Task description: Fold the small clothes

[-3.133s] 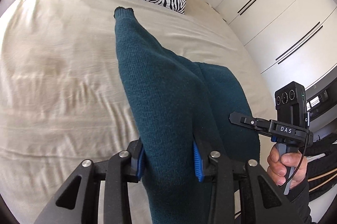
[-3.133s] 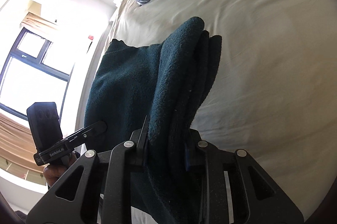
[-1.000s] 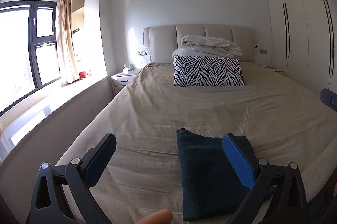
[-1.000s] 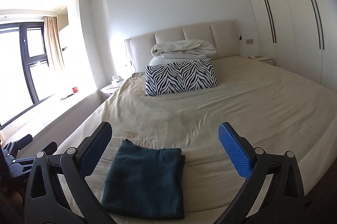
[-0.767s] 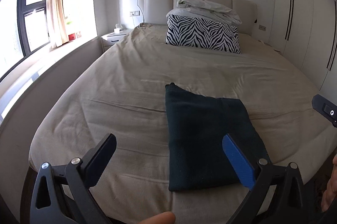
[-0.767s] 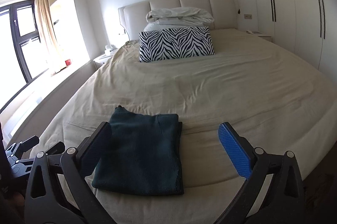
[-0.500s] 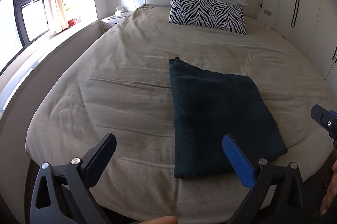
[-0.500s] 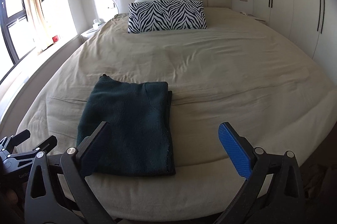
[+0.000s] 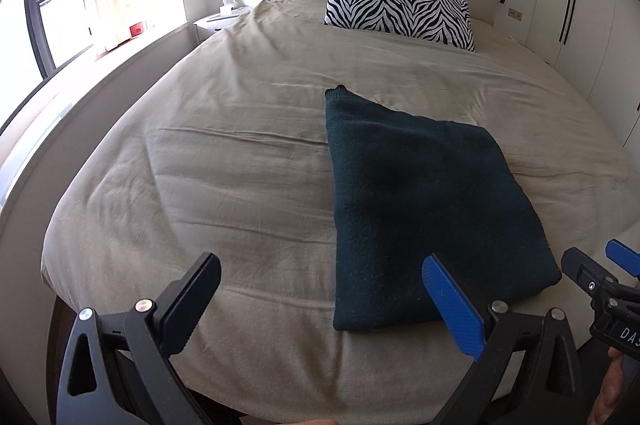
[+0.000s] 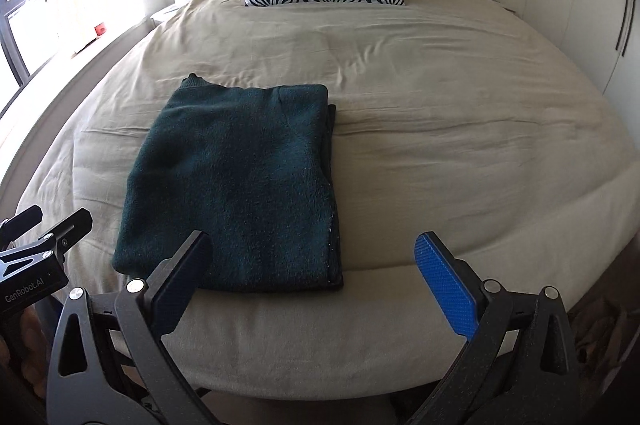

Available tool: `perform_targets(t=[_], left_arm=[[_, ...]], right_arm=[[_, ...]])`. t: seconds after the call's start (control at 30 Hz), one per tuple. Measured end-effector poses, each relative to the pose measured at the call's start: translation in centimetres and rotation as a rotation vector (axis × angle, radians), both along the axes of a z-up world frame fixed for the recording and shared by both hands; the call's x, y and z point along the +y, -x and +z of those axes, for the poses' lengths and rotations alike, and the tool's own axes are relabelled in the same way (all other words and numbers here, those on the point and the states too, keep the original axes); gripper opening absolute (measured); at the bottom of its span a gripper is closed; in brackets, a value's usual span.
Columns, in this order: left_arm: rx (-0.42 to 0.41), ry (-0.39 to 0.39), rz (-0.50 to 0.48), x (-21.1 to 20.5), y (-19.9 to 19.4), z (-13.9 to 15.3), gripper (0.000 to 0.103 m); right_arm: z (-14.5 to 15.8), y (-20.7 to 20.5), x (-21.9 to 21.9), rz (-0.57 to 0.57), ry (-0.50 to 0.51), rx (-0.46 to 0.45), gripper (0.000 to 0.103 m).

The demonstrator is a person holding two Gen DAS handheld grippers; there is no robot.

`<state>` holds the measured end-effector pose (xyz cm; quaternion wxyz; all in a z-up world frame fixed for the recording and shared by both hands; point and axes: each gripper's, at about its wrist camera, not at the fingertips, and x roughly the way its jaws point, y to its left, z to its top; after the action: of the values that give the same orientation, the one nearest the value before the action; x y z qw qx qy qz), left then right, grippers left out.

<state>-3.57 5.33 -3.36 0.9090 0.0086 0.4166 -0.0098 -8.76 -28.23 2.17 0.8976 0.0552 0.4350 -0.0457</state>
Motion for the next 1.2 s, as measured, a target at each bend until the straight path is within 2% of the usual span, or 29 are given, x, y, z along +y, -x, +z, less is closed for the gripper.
perform_targets(t=[1.2], left_arm=[[0.028,0.015,0.0,0.1,-0.2,-1.4,0.103]], right_arm=[[-1.8,-0.6,0.6,-0.016,-0.004,0.039,0.103]])
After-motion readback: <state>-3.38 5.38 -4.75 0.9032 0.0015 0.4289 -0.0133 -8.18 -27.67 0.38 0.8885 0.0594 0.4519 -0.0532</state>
